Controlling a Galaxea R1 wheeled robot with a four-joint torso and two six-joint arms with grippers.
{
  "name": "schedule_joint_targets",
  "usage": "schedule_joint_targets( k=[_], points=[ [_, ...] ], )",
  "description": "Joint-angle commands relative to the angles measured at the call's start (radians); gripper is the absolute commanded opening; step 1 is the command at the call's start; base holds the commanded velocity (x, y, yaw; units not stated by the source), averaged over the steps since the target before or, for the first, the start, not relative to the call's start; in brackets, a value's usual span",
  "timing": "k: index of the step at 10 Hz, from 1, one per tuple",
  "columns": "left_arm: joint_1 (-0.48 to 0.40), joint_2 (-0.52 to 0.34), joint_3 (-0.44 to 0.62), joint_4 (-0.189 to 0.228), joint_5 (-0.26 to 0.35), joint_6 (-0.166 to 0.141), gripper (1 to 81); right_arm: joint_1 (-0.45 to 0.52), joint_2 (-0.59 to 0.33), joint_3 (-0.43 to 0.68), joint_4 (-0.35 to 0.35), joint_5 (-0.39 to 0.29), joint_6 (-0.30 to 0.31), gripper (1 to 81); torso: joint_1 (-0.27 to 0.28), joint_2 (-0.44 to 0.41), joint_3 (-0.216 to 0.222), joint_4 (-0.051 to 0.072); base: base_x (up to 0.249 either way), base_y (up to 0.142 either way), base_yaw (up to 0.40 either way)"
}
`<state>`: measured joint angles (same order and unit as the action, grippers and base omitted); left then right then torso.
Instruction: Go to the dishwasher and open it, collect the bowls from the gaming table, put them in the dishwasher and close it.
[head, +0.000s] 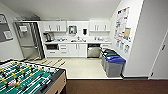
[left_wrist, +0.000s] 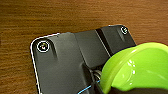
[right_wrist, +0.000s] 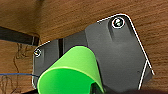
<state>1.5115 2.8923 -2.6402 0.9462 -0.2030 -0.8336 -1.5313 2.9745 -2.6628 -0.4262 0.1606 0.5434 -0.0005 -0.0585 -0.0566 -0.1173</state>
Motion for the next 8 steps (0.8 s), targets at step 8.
schedule_joint_targets(
  k=[8],
  points=[
    [-0.046, -0.008, 0.000, 0.003, 0.027, 0.004, 1.0, 0.045, -0.004, 0.000, -0.002, -0.033, -0.002, 1.0, 0.001, 0.000, 0.000, 0.000, 0.183, 0.000, 0.000]
  ],
)
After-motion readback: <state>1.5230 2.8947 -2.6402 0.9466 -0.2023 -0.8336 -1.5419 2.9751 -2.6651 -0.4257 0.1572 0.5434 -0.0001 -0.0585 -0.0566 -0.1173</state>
